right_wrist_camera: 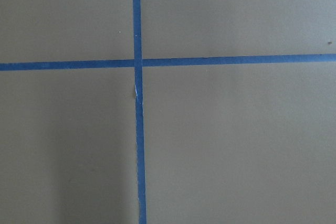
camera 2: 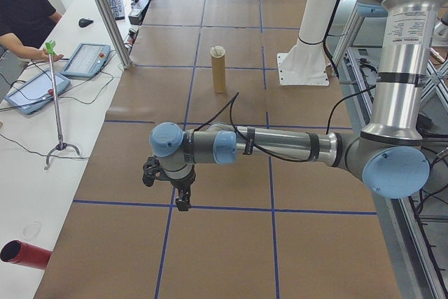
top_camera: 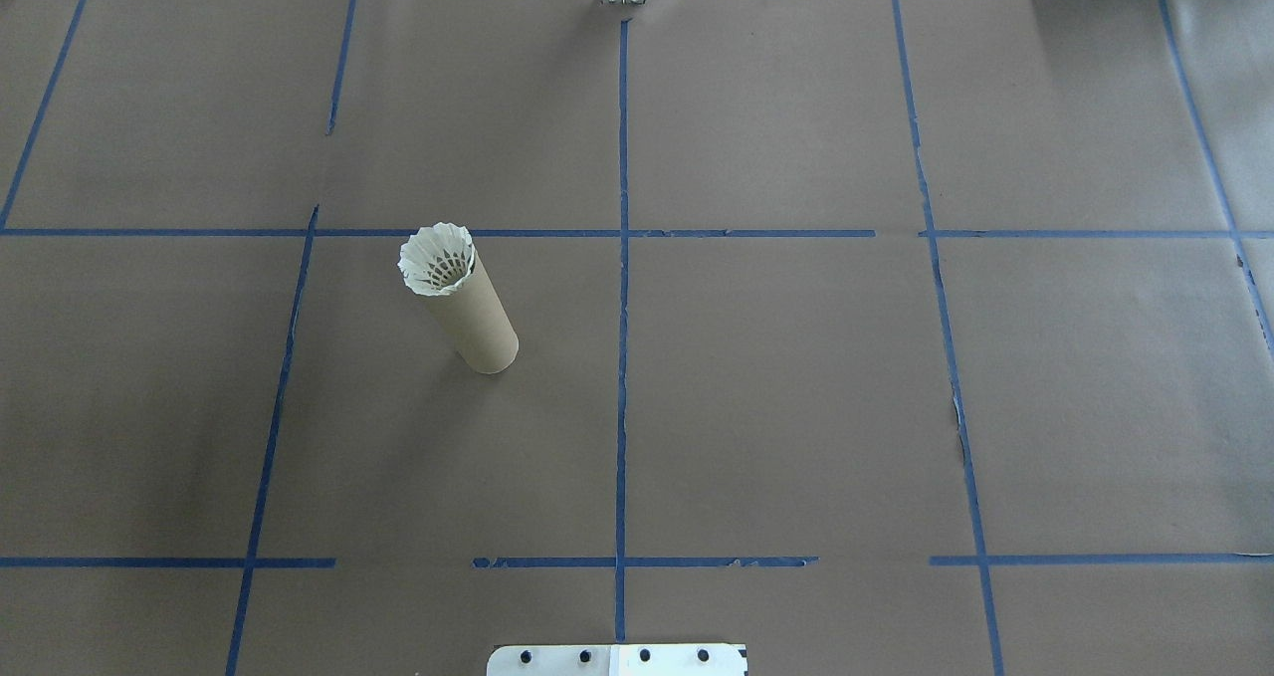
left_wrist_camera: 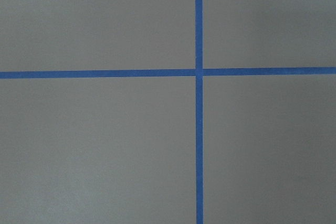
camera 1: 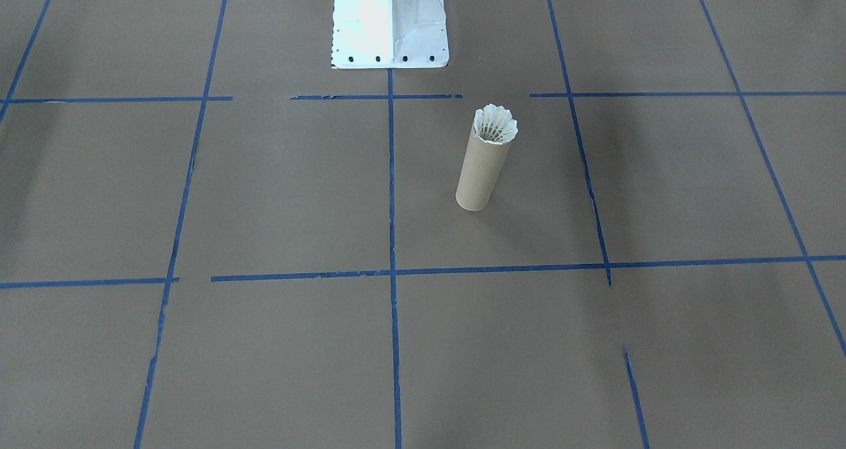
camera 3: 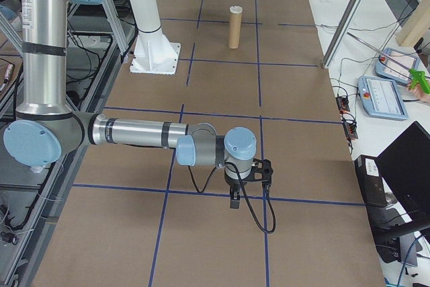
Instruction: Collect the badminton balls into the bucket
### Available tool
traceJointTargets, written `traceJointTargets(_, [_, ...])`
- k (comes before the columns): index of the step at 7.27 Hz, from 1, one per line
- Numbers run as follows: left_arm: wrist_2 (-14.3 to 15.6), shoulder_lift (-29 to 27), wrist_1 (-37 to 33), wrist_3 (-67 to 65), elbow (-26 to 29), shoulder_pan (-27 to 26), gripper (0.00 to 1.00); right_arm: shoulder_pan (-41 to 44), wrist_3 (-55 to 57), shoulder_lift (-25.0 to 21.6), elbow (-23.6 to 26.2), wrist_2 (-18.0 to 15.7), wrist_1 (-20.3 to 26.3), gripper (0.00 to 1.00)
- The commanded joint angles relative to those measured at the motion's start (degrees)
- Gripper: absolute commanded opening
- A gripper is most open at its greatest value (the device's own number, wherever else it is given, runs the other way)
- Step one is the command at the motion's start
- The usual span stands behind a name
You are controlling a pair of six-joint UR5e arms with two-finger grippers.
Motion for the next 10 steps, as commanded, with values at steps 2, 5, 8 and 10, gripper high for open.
traceJointTargets(2, [0.09, 0.07, -0.01, 0.22, 0.04, -0.02, 1.00, 0.00, -0.04, 0.00, 0.00, 0.00, 0.00, 1.00])
traceJointTargets(5, [0.09, -0.01, -0.01, 0.14, -0.22, -0.02, 1.00, 0.00, -0.04, 0.00, 0.00, 0.00, 0.00, 1.00])
traceJointTargets(8, [0.09, -0.37, -0.01, 0.14, -0.31, -0.19, 1.00, 0.00, -0.04, 0.00, 0.00, 0.00, 0.00, 1.00])
traceJointTargets(10, [0.09, -0.54, 0.07, 0.14, -0.31, -0.11, 1.00, 0.00, -0.04, 0.00, 0.00, 0.00, 0.00, 1.00])
